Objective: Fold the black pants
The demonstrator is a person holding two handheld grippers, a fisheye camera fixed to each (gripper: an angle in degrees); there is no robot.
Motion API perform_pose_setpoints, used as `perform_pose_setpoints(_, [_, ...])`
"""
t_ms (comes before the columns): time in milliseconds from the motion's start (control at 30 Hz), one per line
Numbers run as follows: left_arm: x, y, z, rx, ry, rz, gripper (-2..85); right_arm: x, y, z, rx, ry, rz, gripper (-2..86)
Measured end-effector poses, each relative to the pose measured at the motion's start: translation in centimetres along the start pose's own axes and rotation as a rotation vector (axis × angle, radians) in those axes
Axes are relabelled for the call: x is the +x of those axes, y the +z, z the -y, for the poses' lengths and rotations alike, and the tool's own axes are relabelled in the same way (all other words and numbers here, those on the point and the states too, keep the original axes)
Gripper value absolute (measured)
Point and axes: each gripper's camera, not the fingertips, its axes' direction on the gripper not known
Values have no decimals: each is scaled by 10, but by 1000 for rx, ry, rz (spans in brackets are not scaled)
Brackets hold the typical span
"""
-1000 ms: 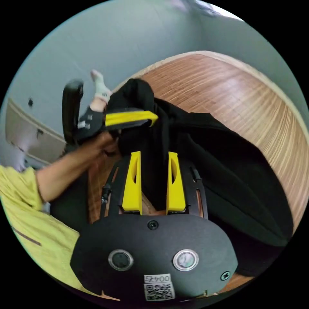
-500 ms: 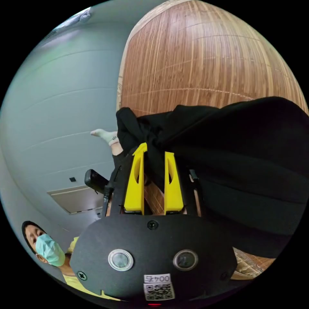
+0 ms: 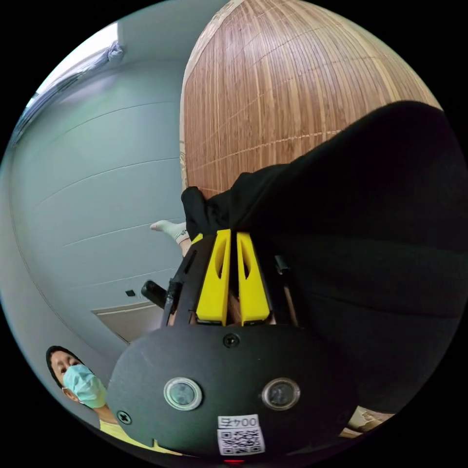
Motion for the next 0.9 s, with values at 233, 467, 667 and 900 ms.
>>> perform_pose_setpoints(233, [-85, 29, 6, -159, -221, -147, 1, -107, -37, 6, 237, -300, -189, 1])
perform_pose_setpoints(467, [-90, 41, 24, -201, -64, -108, 2, -97, 2, 88, 70, -177, -362, 17])
perform_pose_setpoints(667, [-125, 46, 33, -201, -116, -187, 3, -96, -22, 57, 194, -185, -190, 79])
perform_pose_setpoints(900, [-145, 48, 47, -199, -118, -183, 4, -147, -7, -76, 132, -478, -523, 120])
